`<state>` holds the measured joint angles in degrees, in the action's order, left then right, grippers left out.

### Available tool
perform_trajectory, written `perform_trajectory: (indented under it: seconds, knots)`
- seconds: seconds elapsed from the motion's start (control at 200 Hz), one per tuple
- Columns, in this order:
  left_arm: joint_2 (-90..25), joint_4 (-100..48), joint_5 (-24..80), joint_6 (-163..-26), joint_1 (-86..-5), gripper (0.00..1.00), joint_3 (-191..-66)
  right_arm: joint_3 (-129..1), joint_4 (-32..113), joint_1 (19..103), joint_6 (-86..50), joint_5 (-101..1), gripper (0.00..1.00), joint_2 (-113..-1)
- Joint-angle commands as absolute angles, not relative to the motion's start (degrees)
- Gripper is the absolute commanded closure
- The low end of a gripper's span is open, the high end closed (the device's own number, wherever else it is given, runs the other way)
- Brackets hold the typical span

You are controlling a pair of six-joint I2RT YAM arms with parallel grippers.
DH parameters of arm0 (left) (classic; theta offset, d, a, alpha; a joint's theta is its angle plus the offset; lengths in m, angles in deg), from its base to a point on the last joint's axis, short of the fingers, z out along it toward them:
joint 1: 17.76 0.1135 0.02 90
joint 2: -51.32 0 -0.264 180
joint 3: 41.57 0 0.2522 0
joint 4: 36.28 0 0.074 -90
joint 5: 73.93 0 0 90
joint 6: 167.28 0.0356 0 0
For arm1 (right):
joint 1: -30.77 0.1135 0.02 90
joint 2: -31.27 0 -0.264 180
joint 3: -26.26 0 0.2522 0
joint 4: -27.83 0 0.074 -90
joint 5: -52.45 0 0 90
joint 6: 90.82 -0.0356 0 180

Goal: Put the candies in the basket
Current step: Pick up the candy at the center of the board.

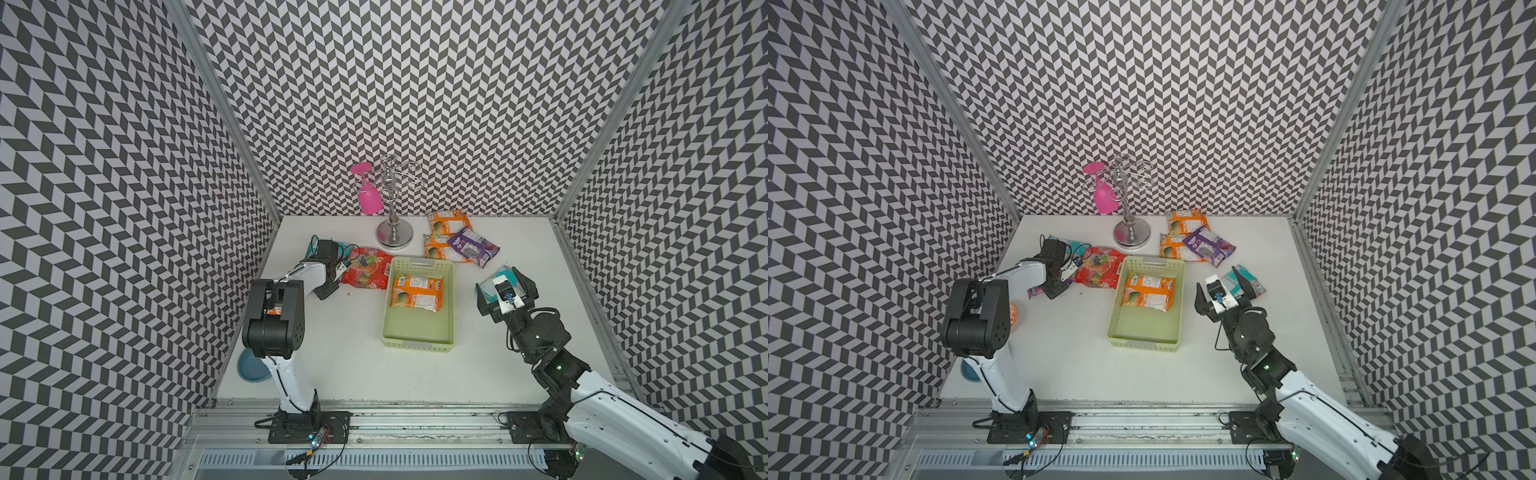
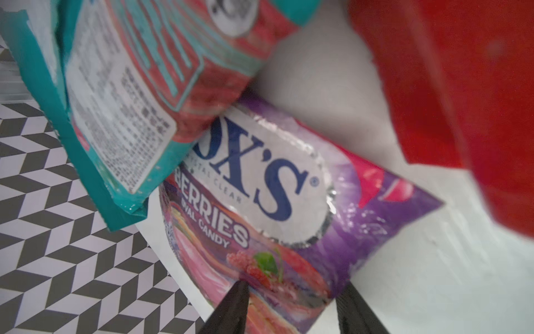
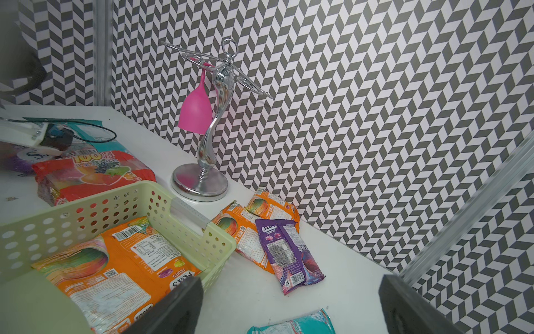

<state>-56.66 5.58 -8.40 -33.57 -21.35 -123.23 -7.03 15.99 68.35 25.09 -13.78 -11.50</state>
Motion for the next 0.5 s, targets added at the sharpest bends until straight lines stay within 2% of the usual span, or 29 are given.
perform_trajectory:
  seconds: [0.0, 0.185, 0.431, 0.496]
  knots:
    - [-58.3, 9.4, -9.9, -35.2, -21.5, 0.51, -125.2, -6.5, 13.0, 68.0, 25.0, -14.1, 0.01, -10.4]
    - [-58.6, 9.2, -10.6, -34.6, -21.9, 0.67, -125.4, -6.3, 13.2, 68.0, 25.3, -13.5, 0.01, -10.5]
    - [-58.0, 10.5, -9.5, -35.0, -22.0, 1.00, -124.7, -6.1, 12.8, 68.0, 25.4, -14.0, 0.01, -10.9]
    - [-57.1, 10.4, -9.3, -34.8, -21.9, 1.00, -123.9, -6.1, 12.6, 68.0, 25.4, -14.8, 0.01, -10.7]
